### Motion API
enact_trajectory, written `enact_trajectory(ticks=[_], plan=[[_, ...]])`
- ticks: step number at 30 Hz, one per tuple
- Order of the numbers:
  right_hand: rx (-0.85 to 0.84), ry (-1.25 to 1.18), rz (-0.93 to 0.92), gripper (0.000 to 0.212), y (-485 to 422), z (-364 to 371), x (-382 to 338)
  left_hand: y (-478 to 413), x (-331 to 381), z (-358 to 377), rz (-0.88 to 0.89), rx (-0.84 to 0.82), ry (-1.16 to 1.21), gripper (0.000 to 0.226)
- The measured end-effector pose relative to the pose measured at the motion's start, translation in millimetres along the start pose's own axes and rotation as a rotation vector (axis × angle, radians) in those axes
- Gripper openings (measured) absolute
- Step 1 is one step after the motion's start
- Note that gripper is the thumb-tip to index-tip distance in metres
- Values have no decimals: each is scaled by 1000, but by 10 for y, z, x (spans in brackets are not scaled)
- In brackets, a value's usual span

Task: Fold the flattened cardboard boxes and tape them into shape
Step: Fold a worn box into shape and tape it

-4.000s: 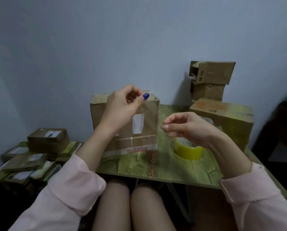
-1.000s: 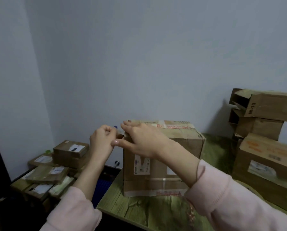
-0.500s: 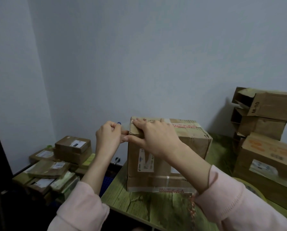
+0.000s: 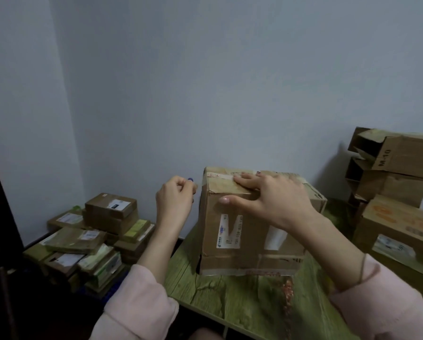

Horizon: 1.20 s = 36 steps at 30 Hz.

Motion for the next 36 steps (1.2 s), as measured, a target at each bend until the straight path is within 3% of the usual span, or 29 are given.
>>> enact_trajectory(ticks=[14,20,24,27,30,36], plan=[[60,-133,41,81,48,136,364,110,-187,269,-134,28,169,22],[82,-103,36,81,51,135,342,207,-844,276,-430,29,197,27],[91,-100,38,82,38,153,350,156,-585,105,-151,86,297,38],[113,-102,34,84,32,166,336,143,-83,230,77,-176,344,67],[136,-77,44,85,30,182,314,257,99,354,119,-335,259,77],[152,-49,60,87,27,196,319,423,29,303,113,-295,254,73]])
Point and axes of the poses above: each hand's wrist, its own y-axis away from the middle knuckle, its own z-axis out of the palm, x = y × z, the point moved 4 cm from there along -y, towards the middle knuckle, and after that the axes turned 11 degrees about y, right-handed, at the moved point
